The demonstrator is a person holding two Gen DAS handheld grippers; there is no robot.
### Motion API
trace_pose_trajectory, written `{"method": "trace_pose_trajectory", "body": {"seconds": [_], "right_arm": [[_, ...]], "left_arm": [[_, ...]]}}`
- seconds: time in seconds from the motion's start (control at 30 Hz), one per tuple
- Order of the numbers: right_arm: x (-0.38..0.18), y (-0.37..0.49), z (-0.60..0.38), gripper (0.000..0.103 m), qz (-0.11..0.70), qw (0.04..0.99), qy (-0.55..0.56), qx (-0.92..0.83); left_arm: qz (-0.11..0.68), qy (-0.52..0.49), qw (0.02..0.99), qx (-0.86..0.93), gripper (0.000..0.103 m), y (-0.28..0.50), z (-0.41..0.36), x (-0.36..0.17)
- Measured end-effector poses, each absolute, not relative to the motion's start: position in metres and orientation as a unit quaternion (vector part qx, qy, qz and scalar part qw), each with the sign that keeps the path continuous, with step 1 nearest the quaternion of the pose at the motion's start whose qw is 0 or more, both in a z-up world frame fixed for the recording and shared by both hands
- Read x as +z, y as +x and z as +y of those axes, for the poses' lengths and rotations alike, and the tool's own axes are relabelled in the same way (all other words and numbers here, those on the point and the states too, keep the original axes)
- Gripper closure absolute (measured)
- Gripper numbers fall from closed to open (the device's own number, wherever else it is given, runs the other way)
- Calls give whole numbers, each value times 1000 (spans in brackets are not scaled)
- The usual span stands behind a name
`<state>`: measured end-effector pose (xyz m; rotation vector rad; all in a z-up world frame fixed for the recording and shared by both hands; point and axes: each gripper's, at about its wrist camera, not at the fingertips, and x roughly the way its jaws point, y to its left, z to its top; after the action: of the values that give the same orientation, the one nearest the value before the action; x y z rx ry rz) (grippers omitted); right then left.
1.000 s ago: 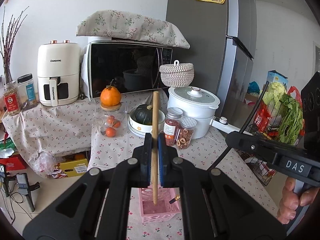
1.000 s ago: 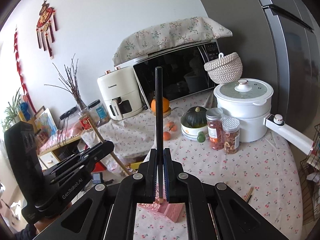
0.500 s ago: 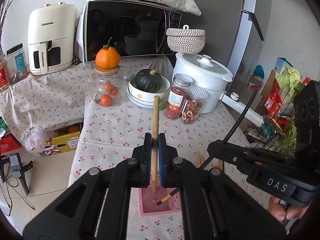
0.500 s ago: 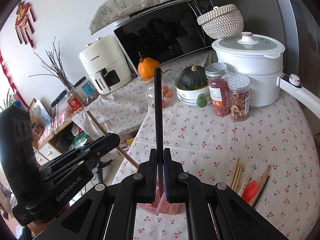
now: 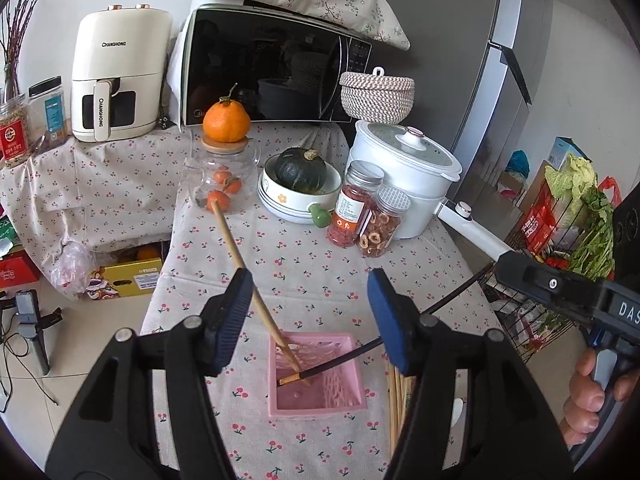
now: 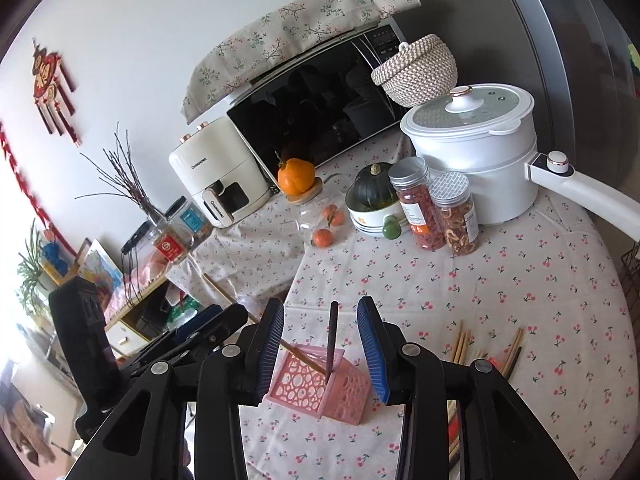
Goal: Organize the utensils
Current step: 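Release the wooden chopstick into the holder with the left tool while the right tool drops the black chopstick in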
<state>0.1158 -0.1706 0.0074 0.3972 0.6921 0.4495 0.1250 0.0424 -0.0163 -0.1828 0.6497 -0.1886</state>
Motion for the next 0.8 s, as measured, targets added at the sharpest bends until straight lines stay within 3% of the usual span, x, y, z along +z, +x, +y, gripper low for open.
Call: {"method": "trace_pose_trajectory", "body": {"seconds": [0.3,0.43,0.8], "right_arm": [[31,70,-229,44,306,910,196,197],[28,52,-250,33,317,917,175,168],[-24,20,-307,22,399,910,108,37]], "left_arm": [[303,-68,947,-86,17,94,22,-7],[300,-45,948,-97,2,76,4,-9],[379,24,911,-163,1,48,-61,-52]]}}
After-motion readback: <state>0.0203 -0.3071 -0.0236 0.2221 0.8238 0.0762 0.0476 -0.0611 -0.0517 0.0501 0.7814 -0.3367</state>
